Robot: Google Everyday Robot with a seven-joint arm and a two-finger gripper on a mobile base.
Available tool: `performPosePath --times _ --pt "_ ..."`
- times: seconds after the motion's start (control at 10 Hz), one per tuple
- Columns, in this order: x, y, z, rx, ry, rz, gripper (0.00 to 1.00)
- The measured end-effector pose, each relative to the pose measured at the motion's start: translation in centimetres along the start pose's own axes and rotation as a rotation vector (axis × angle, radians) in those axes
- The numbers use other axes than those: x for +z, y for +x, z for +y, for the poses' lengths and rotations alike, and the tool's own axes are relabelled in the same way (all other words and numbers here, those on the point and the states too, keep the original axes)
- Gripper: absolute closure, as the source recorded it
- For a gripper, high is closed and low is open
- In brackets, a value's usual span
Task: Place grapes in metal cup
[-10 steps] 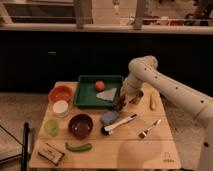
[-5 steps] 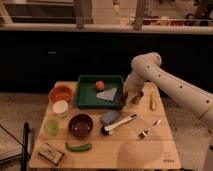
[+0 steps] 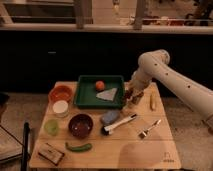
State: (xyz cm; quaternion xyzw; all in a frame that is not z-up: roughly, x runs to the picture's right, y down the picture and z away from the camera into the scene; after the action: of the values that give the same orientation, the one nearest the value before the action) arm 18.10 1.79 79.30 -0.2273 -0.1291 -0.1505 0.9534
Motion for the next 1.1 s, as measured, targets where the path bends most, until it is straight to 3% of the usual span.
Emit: performPosePath --times 0.7,1.0,1.1 --pt "-0.6 4.7 -2.5 0.052 0.027 0.001 1.00" --pt "-0.3 7.1 -2.3 0.082 0.027 -0.016 1.00" --pt "0.1 7.8 -2.1 0.096 0.023 -0.029 0.93"
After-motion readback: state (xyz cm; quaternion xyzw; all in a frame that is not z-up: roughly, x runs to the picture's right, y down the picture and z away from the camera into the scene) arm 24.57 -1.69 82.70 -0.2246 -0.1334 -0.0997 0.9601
